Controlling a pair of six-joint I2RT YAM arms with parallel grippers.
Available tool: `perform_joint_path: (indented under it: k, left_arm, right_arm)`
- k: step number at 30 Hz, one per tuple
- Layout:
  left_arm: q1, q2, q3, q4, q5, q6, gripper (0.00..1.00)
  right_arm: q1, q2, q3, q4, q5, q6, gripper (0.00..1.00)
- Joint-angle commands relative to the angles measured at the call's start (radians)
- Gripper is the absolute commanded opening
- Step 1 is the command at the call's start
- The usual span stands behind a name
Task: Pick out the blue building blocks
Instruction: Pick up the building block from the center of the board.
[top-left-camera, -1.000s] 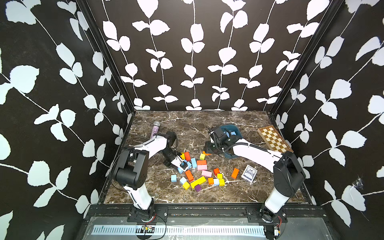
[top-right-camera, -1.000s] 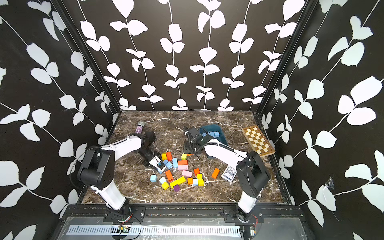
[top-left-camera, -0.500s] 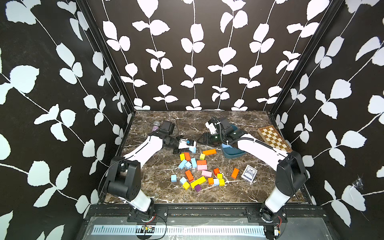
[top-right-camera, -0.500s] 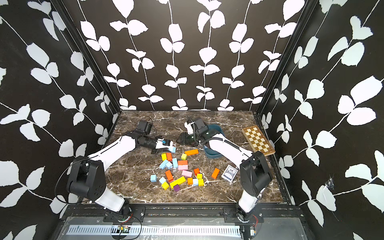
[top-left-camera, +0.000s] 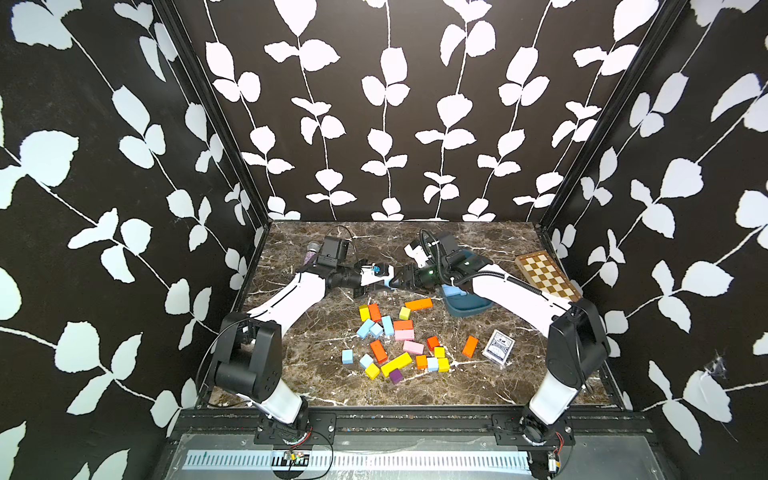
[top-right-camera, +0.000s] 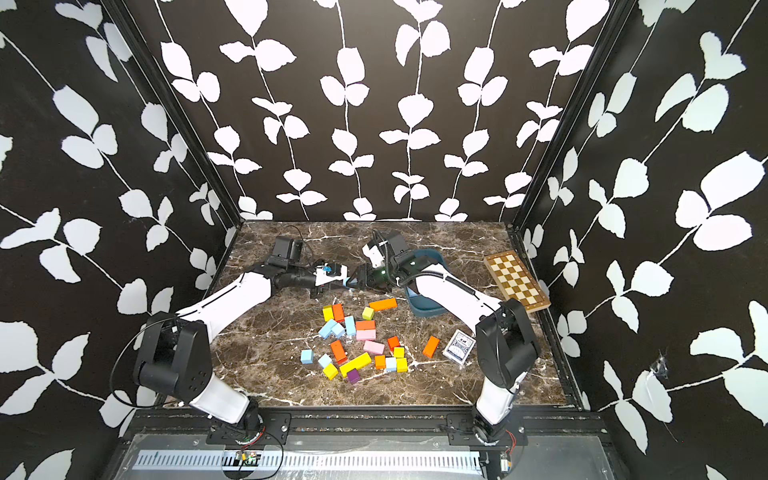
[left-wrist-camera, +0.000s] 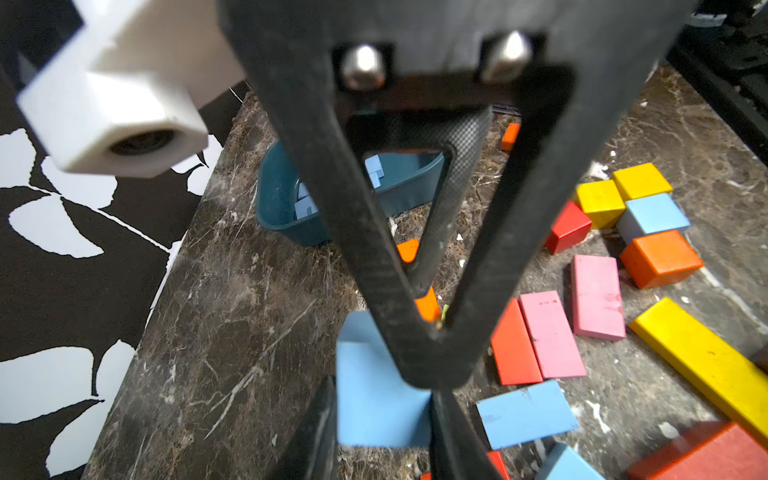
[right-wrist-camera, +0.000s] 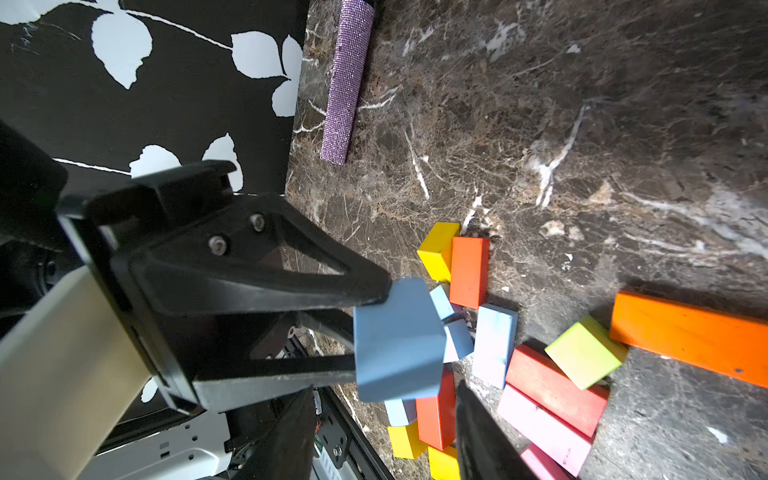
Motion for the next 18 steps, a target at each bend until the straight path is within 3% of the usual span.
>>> perform_joint_path:
  k: [1,6,12,14,18]
  left_arm:
    - [-0.003,-0.037,-0.028,0.057,0.064,-0.038,0.26]
    - [-0.003,-0.056,-0.056,0.123,0.101,-0.068,0.27]
    - [-0.005,-0.072,-0.08,0.167,0.108,-0.075,0.3]
    - [-0.006,-0.072,-0.083,0.171,0.105,-0.075,0.37]
    - [-0.011,-0.068,-0.082,0.166,0.07,-0.076,0.66]
  right_arm:
    - [-0.007,0.02,0.035,0.031,-0.021,-0.003,0.51]
    - [-0.007,0.023,0.03,0.055,-0.033,0.006,0.48]
    - [-0.012,0.003,0.013,0.062,-0.016,0.0,0.22]
    - [-0.017,-0.004,0.01,0.062,-0.006,-0.004,0.17]
    - [-0.043,-0.022,0.011,-0.015,0.033,-0.046,0.16]
